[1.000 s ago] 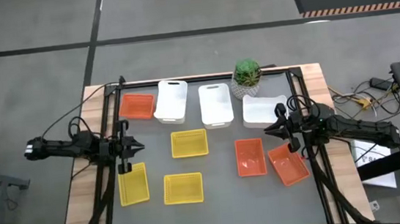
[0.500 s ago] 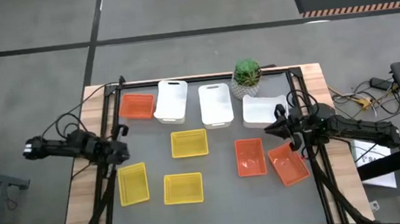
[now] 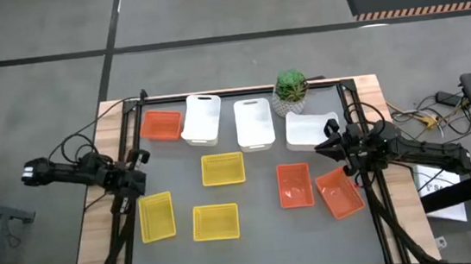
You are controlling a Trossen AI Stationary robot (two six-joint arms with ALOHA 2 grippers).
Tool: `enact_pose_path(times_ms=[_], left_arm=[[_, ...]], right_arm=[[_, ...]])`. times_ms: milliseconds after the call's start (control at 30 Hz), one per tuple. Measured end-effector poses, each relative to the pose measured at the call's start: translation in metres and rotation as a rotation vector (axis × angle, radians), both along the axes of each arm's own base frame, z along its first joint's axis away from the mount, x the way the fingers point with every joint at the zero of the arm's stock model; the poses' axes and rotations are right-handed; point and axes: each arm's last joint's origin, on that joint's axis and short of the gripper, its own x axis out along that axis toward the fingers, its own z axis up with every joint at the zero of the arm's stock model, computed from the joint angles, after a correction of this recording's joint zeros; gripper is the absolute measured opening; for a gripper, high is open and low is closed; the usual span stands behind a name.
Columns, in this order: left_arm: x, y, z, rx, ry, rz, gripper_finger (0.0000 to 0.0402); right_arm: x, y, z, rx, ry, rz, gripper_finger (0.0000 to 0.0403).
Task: Stack baskets by color
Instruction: Stack the top yellow bin on the bottom right yellow bin
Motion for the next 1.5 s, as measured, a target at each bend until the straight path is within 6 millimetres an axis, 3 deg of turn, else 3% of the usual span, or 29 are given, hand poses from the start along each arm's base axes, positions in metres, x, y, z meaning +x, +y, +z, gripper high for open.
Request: enact_pose_path(times_ms=[133, 300, 533, 800, 1067, 1300, 1400, 1500], left_arm=[[-0.001, 0.000, 0.002, -0.006, -0.025, -0.001, 0.0006], [0.003, 0.002, 0.002, -0.120, 0.040, 0.015, 0.0006], [0.015, 0.012, 0.002, -0.373, 0.128, 0.337, 0.0006], [0.037, 0.009, 0.024, -0.399, 0.209, 0.330, 0.0006], [0.059, 0.006, 0.011, -0.379, 0.351, 0.348, 0.0006], [0.066, 0.009, 0.005, -0.413, 0.383, 0.459, 0.0006], [0.065, 0.009, 0.005, -0.398, 0.378, 0.471, 0.0006], [0.060, 0.009, 0.010, -0.387, 0.333, 0.476, 0.0006]], right_arm=[[0.000, 0.000, 0.000, -0.001, -0.001, -0.001, 0.0038], [0.000, -0.005, 0.011, -0.092, -0.117, -0.199, 0.0038], [0.006, -0.002, 0.022, -0.151, -0.238, -0.178, 0.0038], [0.023, -0.003, 0.026, -0.268, -0.309, -0.194, 0.0038], [0.060, -0.003, 0.032, -0.272, -0.184, -0.145, 0.0038], [0.104, 0.019, 0.037, -0.316, -0.067, -0.134, 0.0038], [0.124, 0.032, 0.052, -0.333, -0.071, -0.126, 0.0038], [0.146, 0.043, 0.059, -0.347, 0.042, -0.103, 0.0038]])
